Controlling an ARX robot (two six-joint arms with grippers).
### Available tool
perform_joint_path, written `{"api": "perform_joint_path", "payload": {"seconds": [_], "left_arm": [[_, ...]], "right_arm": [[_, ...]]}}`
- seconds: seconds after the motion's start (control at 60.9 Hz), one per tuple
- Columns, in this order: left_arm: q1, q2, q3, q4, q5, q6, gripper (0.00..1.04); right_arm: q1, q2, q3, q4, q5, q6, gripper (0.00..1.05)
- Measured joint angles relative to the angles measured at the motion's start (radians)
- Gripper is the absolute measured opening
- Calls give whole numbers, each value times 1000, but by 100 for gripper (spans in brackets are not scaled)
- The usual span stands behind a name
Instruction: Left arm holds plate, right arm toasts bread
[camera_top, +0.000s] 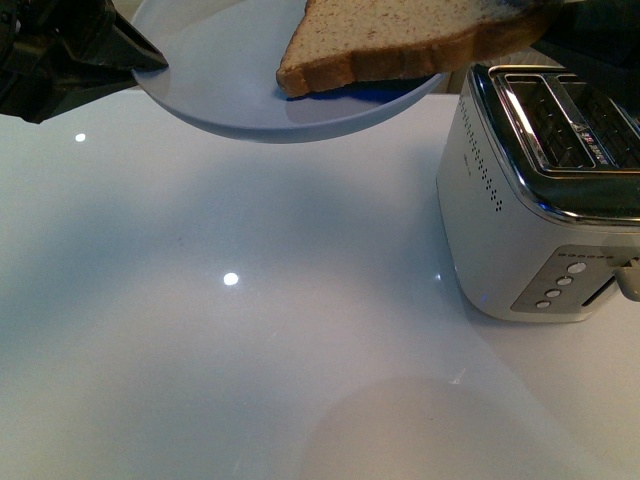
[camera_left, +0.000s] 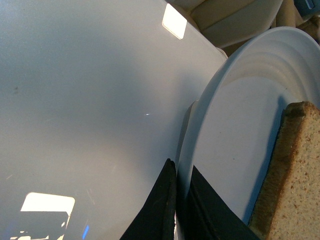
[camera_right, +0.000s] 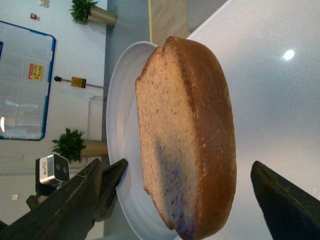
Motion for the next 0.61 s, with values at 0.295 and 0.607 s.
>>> {"api": "perform_joint_path", "payload": {"seconds": [0.295, 0.607], "left_arm": [[0, -3, 0, -2, 5, -3, 3], [0, -10, -1, -2, 7, -3, 3]], "right_arm": [[-27, -52, 0, 6, -20, 25, 3], [-196, -156, 167, -149, 91, -128, 3]]}}
